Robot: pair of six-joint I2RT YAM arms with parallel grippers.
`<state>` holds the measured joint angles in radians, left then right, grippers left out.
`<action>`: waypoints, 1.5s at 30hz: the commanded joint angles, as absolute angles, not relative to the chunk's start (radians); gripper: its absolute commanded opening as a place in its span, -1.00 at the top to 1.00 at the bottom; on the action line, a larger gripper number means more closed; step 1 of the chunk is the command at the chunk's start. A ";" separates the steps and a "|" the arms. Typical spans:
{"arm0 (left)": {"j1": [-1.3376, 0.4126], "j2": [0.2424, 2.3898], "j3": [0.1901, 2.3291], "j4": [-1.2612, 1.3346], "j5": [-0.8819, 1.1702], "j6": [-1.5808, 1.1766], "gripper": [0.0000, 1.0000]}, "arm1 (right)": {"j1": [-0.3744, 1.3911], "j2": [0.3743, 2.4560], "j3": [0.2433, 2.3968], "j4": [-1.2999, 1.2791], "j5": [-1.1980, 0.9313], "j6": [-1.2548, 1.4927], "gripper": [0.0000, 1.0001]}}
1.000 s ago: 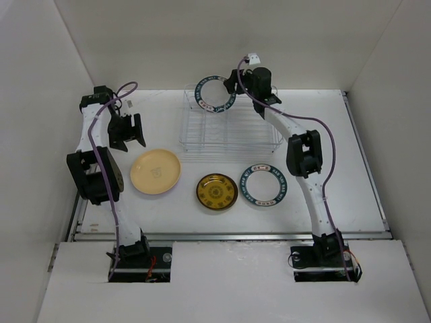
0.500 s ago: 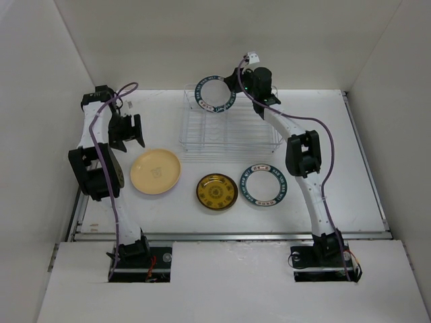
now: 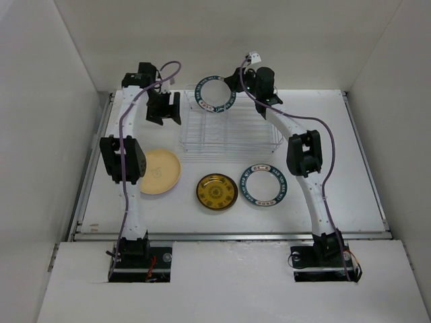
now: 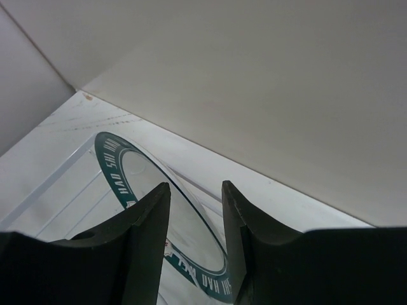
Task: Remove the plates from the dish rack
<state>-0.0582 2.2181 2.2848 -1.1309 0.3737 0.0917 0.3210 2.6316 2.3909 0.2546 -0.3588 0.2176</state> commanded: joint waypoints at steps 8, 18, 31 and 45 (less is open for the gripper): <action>-0.173 2.324 2.330 -1.003 0.311 -0.020 -0.45 | 0.314 2.672 2.457 0.144 -0.400 0.270 0.02; -0.183 2.376 2.321 -1.003 0.311 -0.040 0.85 | 0.314 2.672 2.448 0.188 -0.435 0.400 0.70; -0.183 2.367 2.247 -0.999 0.386 -0.193 1.00 | 0.314 2.476 2.333 0.379 -0.413 0.477 1.00; -0.152 2.276 2.151 -0.836 0.457 -0.368 1.00 | 0.314 2.233 2.226 0.373 -0.413 0.563 1.00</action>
